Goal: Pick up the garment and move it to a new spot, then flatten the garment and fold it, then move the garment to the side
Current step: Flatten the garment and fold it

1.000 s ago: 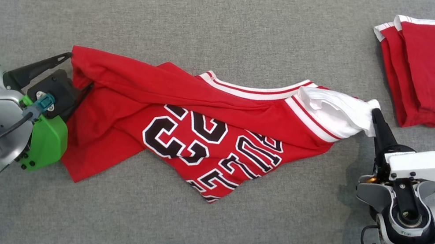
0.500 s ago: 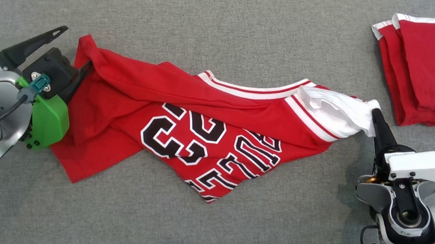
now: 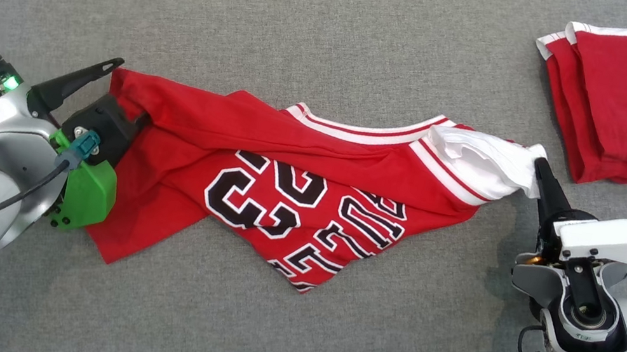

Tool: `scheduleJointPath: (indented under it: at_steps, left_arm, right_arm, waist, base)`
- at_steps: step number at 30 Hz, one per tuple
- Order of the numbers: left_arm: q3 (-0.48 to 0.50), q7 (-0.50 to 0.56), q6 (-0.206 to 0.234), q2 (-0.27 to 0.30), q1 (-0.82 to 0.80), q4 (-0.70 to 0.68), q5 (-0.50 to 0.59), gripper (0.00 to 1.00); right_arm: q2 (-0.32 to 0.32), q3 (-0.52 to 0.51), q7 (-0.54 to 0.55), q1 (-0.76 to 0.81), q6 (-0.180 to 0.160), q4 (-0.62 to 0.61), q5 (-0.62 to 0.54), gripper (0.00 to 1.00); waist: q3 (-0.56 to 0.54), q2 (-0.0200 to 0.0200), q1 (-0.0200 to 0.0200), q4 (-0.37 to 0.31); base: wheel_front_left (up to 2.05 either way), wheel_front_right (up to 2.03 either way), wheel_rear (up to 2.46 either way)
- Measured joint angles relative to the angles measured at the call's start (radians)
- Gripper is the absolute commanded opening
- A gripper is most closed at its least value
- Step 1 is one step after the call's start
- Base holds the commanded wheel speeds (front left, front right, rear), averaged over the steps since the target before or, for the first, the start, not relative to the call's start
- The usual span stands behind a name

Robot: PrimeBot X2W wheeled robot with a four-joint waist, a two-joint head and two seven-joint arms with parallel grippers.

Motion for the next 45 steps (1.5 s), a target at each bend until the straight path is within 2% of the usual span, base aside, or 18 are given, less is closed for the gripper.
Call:
scheduleJointPath:
  at_steps: [12,14,15,16,19,20,21,22,28,33,34,35,39,45]
  left_arm:
    - [-0.073,-0.010,-0.009,0.025,-0.028,0.000,0.058,1.00]
    - [-0.079,-0.019,-0.010,0.025,-0.028,0.001,0.058,0.80]
    - [-0.079,-0.019,-0.010,0.025,-0.028,0.001,0.058,0.64]
    - [-0.080,-0.019,-0.010,0.025,-0.029,0.002,0.058,0.53]
    - [-0.084,-0.027,-0.011,0.025,-0.029,0.002,0.058,0.37]
    - [-0.085,-0.027,-0.011,0.024,-0.029,0.002,0.058,0.27]
    - [-0.087,-0.027,-0.014,0.023,-0.029,0.002,0.056,0.08]
    - [-0.089,-0.027,-0.018,0.021,-0.029,0.003,0.055,0.00]
    - [-0.093,-0.032,-0.018,-0.009,-0.026,0.033,0.011,0.00]
    - [0.056,-0.026,-0.003,-0.088,0.013,0.029,-0.238,0.00]
    - [0.056,-0.026,-0.003,-0.088,0.013,0.029,-0.238,0.00]
    - [0.083,-0.026,0.003,-0.100,0.013,0.021,-0.283,0.00]
    - [0.194,-0.025,0.021,-0.097,-0.012,-0.019,-0.376,0.00]
    - [0.277,-0.010,0.039,-0.044,-0.078,-0.053,-0.388,0.00]
  right_arm:
    - [0.002,-0.001,0.000,0.004,0.000,0.005,0.026,0.00]
    - [0.002,-0.001,0.000,0.005,0.000,0.007,0.029,0.00]
    - [0.002,-0.001,0.000,0.005,0.000,0.007,0.029,0.00]
    - [0.002,-0.001,0.000,0.005,0.000,0.007,0.029,0.00]
    - [0.003,-0.001,0.000,0.005,0.000,0.009,0.029,0.00]
    - [0.004,-0.001,-0.001,0.006,0.000,0.009,0.029,0.00]
    - [0.004,-0.001,-0.004,0.007,0.000,0.010,0.029,0.00]
    - [0.004,-0.001,-0.005,0.009,0.000,0.011,0.029,0.00]
    - [0.003,0.005,-0.009,0.024,0.000,0.018,0.023,0.00]
    - [-0.060,0.047,0.012,0.020,0.010,-0.021,-0.037,0.00]
    - [-0.060,0.047,0.012,0.020,0.010,-0.021,-0.037,0.00]
    - [-0.083,0.053,0.021,0.017,0.019,-0.039,-0.048,0.00]
    - [-0.174,0.071,0.060,-0.015,0.037,-0.109,-0.097,0.00]
    - [-0.240,0.050,0.094,-0.075,0.041,-0.187,-0.114,0.00]
  waist:
    - [-0.009,0.0000,0.0000,-0.002]
    - [-0.013,0.0000,0.0000,-0.002]
    - [-0.014,0.0000,0.0000,-0.002]
    - [-0.015,0.0000,0.0000,-0.002]
    - [-0.020,0.0000,0.0000,-0.001]
    - [-0.022,0.0000,0.0000,-0.001]
    - [-0.023,0.0000,0.0000,-0.001]
    - [-0.025,0.0000,0.0000,0.000]
    - [-0.040,0.0000,0.0000,0.007]
    - [-0.066,0.0000,0.0000,0.015]
    - [-0.066,0.0000,0.0000,0.015]
    - [-0.072,0.0000,0.0000,0.017]
    - [-0.099,0.0000,0.0000,0.032]
    - [-0.145,0.0000,0.0000,0.055]
  base:
    - [0.00,0.00,0.00]
    - [0.00,0.00,0.00]
    - [0.00,0.00,0.00]
    - [0.00,0.00,0.00]
    - [0.00,0.00,0.00]
    - [0.00,0.00,0.00]
    - [0.00,0.00,0.00]
    - [0.00,0.00,0.00]
    - [0.00,0.00,0.00]
    - [0.00,0.00,0.00]
    - [0.00,0.00,0.00]
    - [0.00,0.00,0.00]
    - [0.00,0.00,0.00]
    - [0.00,0.00,0.00]
